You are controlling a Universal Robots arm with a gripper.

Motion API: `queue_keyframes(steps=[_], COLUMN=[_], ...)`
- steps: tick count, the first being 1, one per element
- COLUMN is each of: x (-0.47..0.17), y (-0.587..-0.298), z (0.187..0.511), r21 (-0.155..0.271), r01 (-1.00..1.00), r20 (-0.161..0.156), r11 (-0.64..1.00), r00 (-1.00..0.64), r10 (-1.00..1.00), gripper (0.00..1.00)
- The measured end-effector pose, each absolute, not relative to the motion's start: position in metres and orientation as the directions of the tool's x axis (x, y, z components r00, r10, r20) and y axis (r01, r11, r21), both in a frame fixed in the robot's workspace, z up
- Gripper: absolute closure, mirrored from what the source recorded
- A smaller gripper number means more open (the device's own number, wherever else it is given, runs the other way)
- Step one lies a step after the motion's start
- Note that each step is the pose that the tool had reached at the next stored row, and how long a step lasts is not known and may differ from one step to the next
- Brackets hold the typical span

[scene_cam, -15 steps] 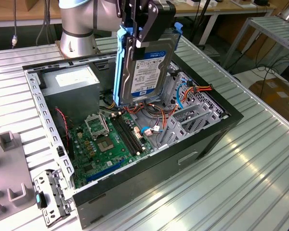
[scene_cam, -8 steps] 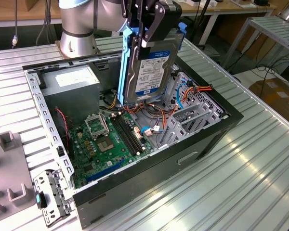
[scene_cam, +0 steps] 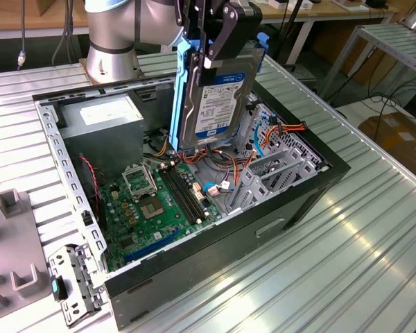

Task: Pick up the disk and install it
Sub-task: 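Insert the disk into the insertion slot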

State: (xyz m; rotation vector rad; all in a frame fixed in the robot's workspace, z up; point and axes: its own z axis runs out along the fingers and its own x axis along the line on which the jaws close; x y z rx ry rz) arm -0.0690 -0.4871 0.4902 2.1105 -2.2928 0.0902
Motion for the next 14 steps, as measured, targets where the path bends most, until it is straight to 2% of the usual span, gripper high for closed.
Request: queue_keyframes(steps=[14], x=[-0.069], y=[-0.503], z=[0.490], r21=[-0.026], r01=[-0.996], r20=[0.057], r11=[0.082], r00=[-0.083], r10=[-0.995], gripper=[0.63])
